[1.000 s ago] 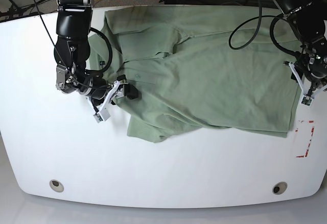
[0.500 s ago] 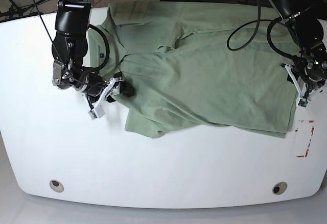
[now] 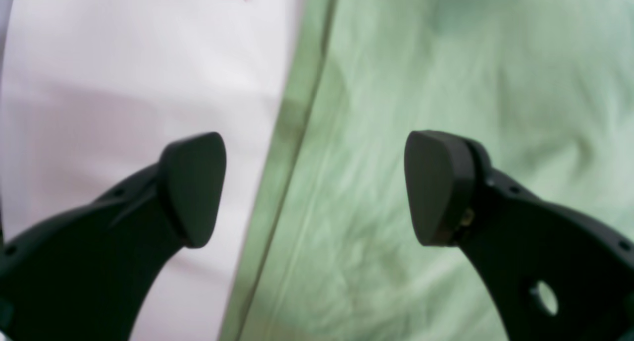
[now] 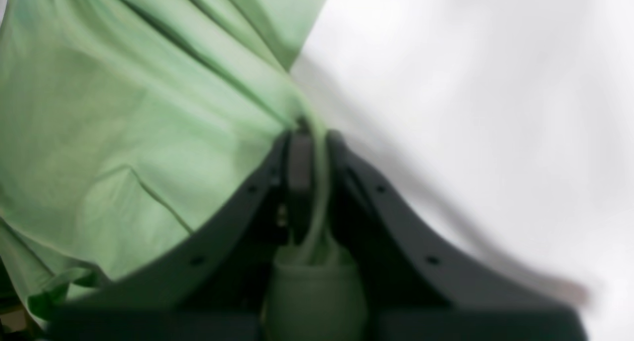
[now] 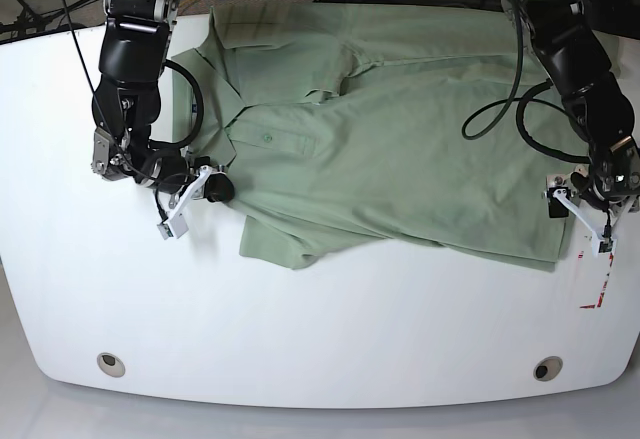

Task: Fold the T-shirt properly
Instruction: 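Grasp the shirt hem corners with both grippers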

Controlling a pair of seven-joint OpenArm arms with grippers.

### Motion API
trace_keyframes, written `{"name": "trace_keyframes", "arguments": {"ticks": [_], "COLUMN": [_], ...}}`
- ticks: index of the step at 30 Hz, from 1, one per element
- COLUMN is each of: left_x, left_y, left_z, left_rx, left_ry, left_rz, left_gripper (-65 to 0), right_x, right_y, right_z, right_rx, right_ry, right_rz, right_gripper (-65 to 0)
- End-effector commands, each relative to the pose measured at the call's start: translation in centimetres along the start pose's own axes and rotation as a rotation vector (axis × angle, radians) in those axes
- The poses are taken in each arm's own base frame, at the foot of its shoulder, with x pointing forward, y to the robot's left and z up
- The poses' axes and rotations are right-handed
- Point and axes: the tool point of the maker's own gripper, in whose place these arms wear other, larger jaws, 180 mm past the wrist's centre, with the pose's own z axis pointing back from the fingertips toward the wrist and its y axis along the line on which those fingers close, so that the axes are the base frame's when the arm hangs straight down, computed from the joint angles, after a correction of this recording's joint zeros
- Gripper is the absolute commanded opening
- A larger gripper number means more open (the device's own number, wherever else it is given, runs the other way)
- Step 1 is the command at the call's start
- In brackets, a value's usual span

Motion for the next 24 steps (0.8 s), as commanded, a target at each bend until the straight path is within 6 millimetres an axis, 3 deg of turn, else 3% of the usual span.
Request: {"name": "trace_keyframes", "arguments": {"ticks": [1,15,24], "left_x": [2.1,2.5,0.8], "left_y": [1.2,3.9,-1.2], "left_z": [-0.1,-4.3,-6.2], "left_rx": [0.018,0.000,-0.239], "left_ry": [-0.056,-0.066,0.011], "left_rz": [0.012,0.155,0.090], "left_gripper": [-11.4,-11.0,-11.1], "right_x": [1.8,1.4,1.5], "right_y": [0.2,0.3,0.4], "right_z": [0.4,0.2,0.2], "right_rx": [0.002,0.006,0.008], "right_ry": [-0.036,-0.027,-0.030], "right_rz": [0.034,0.035,0.034], "right_gripper": [-65.0,-65.0,-65.0]}}
